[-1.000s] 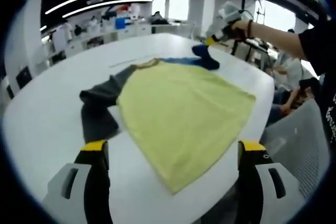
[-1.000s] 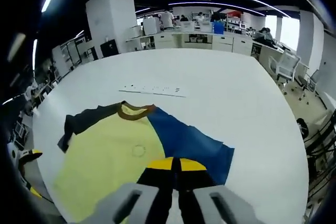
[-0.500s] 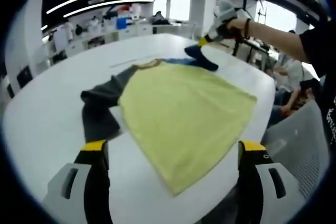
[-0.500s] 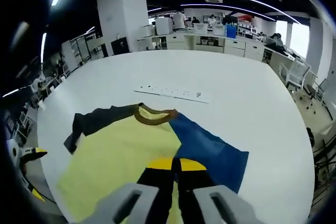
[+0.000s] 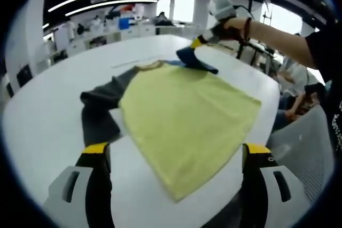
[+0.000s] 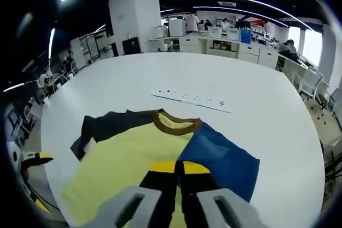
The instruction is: Fold the garment on the visible template until the final outline fits inside the template.
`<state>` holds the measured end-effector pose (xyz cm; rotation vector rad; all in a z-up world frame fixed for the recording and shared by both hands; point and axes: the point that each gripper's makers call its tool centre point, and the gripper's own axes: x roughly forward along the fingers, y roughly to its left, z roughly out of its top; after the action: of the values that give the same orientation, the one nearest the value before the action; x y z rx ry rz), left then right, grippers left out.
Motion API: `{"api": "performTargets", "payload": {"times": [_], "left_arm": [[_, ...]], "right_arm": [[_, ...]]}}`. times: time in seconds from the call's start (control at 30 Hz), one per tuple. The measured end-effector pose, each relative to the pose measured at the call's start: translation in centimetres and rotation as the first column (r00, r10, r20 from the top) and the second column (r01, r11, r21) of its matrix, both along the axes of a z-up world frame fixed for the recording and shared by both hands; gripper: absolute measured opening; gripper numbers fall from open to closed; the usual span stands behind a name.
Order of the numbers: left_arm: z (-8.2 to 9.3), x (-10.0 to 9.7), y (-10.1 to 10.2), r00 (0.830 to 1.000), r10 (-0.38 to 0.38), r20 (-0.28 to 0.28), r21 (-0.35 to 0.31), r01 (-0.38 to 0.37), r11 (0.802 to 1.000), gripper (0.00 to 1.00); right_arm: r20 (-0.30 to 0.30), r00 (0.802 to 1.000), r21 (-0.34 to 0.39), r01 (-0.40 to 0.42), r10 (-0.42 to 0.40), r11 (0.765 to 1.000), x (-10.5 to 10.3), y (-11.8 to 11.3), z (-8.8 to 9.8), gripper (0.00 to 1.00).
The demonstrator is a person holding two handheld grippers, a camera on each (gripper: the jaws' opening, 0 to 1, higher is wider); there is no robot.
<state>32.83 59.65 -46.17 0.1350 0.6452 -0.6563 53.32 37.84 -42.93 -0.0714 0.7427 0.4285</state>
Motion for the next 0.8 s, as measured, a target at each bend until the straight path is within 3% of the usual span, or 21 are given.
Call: {"api": "performTargets", "payload": {"times": [0.8], "left_arm": [[-0.2, -0.3, 0.4, 1.000, 0.016, -0.014, -0.001, -0.016, 1.000, 0.99]], "right_arm": [[0.030, 0.994, 0.023, -0.107, 0.107, 0.994, 0.1, 6.5, 0.8, 0.00]]}}
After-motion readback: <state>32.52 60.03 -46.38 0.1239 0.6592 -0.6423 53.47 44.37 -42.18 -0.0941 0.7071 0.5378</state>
